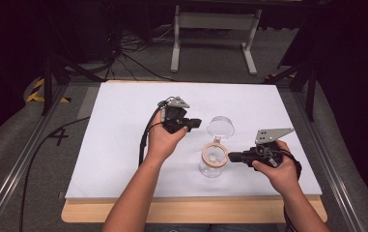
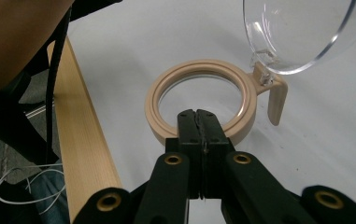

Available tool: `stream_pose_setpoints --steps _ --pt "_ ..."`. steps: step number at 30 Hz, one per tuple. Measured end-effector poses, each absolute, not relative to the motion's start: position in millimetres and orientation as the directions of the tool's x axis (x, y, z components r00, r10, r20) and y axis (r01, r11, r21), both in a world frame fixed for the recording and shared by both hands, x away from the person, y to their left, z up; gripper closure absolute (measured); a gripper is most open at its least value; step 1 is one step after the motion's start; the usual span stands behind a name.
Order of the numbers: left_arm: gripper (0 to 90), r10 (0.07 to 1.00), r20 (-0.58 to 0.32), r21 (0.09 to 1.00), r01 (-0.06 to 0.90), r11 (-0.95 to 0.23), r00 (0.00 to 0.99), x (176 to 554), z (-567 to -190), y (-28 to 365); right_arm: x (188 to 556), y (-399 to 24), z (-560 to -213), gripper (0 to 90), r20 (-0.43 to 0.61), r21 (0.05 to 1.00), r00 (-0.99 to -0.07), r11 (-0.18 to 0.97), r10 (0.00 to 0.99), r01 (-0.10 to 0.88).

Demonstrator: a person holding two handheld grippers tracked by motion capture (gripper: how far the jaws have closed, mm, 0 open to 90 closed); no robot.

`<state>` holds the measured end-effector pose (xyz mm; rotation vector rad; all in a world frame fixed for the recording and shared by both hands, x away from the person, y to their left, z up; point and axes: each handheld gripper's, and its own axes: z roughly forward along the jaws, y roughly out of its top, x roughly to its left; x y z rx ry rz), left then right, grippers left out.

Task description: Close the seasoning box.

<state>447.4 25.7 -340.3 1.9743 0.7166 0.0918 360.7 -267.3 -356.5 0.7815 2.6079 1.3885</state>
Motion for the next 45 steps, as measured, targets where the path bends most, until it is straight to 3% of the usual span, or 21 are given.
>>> stream_pose_setpoints --steps 18,32,45 --pt "86.7 0.487 -0.234 0.833 0.432 -0.345 0.841 465.4 -333.5 0.2 364.5 -260.5 -354.6 90.0 0.176 0.826 -0.854 0.399 0.489 0.398" --pt "86.7 0.443 -0.201 0.833 0.391 -0.392 0.873 448.6 -329.1 1.9 367.0 -262.6 -353.5 90.0 0.188 0.839 -0.845 0.365 0.500 0.403" --pt "84.6 0.458 -0.154 0.832 0.365 -0.419 0.876 430.7 -321.1 13.0 360.6 -260.1 -349.3 90.0 0.179 0.832 -0.858 0.392 0.481 0.393"
